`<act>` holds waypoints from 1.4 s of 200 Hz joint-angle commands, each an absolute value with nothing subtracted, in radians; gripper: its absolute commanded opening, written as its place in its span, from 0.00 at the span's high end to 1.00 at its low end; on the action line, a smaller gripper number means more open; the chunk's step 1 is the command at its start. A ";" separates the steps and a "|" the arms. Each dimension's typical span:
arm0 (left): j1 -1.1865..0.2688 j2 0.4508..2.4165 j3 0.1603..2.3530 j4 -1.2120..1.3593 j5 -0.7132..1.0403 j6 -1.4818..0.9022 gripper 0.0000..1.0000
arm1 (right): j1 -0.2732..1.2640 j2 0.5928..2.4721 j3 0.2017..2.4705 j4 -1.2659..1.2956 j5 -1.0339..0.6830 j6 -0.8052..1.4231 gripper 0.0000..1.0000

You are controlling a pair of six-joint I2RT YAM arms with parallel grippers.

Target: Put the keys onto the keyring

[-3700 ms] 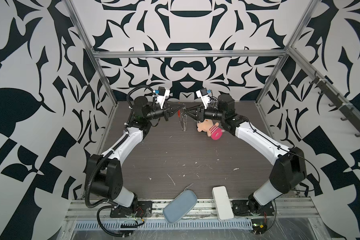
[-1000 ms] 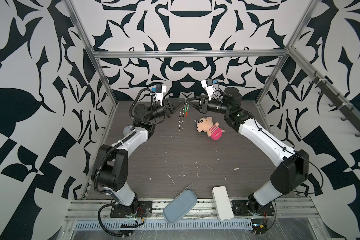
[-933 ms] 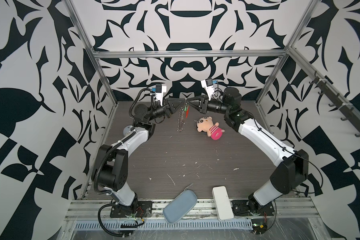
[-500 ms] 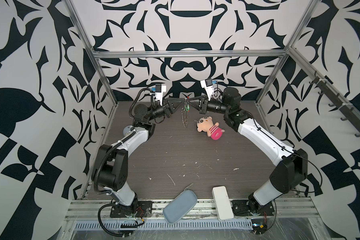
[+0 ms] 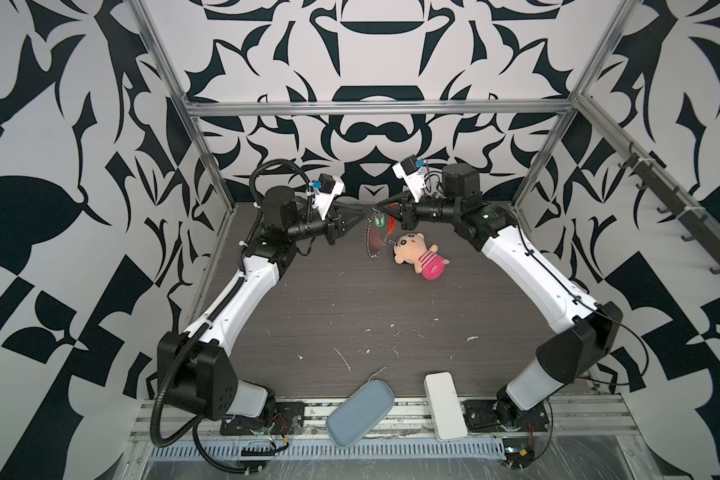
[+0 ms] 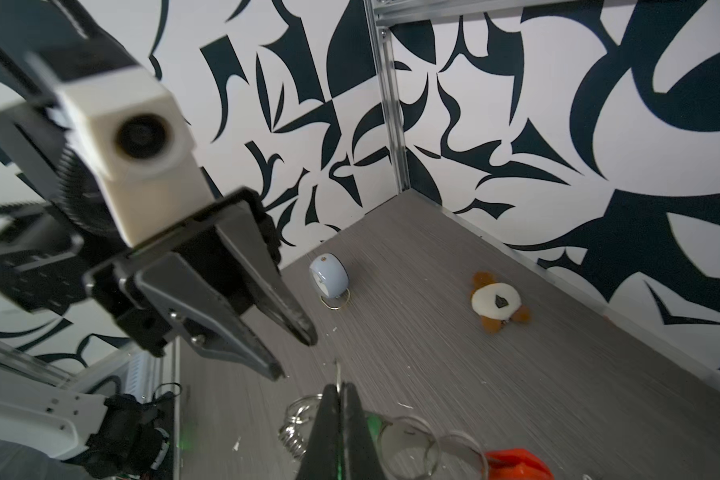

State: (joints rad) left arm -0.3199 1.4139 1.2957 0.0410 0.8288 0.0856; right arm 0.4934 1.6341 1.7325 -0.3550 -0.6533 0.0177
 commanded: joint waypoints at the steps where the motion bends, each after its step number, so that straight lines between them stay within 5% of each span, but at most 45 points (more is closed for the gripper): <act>1: -0.321 1.422 1.362 -0.362 0.798 0.431 0.79 | 0.519 1.627 1.787 -0.466 -0.591 -0.151 1.00; 111: -0.322 1.553 1.531 -0.399 0.969 0.423 0.86 | 0.549 1.609 1.742 -0.469 -0.639 -0.177 1.00; 132: -0.322 1.557 1.533 -0.386 0.990 0.411 0.94 | 0.550 1.612 1.740 -0.459 -0.647 -0.172 1.00; 280: -0.353 1.604 1.567 -0.385 1.002 0.396 0.91 | 0.552 1.618 1.738 -0.428 -0.687 -0.140 1.00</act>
